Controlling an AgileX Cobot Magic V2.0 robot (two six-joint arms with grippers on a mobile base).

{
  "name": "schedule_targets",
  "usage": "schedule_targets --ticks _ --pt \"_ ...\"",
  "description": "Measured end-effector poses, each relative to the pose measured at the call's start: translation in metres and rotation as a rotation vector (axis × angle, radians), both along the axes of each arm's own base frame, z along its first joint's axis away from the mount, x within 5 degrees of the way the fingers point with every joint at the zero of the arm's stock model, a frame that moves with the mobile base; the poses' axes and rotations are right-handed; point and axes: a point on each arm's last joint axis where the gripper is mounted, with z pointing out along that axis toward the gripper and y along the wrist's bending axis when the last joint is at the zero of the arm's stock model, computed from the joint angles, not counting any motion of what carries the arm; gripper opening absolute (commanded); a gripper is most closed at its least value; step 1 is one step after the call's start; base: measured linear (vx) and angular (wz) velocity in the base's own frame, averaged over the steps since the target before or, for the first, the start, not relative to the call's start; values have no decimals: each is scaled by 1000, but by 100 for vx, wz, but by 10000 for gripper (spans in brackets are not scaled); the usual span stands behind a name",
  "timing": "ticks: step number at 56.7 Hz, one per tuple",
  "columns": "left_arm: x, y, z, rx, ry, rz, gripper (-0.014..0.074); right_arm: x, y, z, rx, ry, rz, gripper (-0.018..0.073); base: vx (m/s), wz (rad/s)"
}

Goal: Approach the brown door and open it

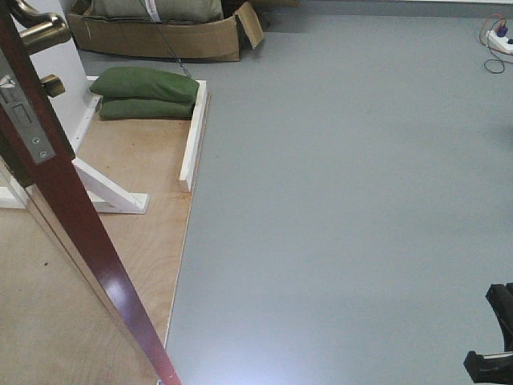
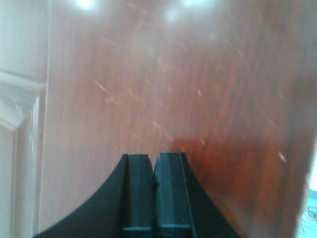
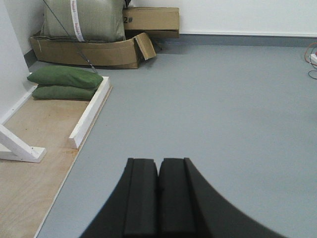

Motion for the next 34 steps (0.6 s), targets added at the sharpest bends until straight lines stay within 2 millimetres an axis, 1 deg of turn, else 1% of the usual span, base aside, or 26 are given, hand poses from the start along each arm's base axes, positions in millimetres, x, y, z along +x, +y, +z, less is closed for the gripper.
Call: schedule_targets --ticks 34 --pt "0 1 1 -2 -6 7 -3 0 0 0 0 -1 0 0 10 -5"
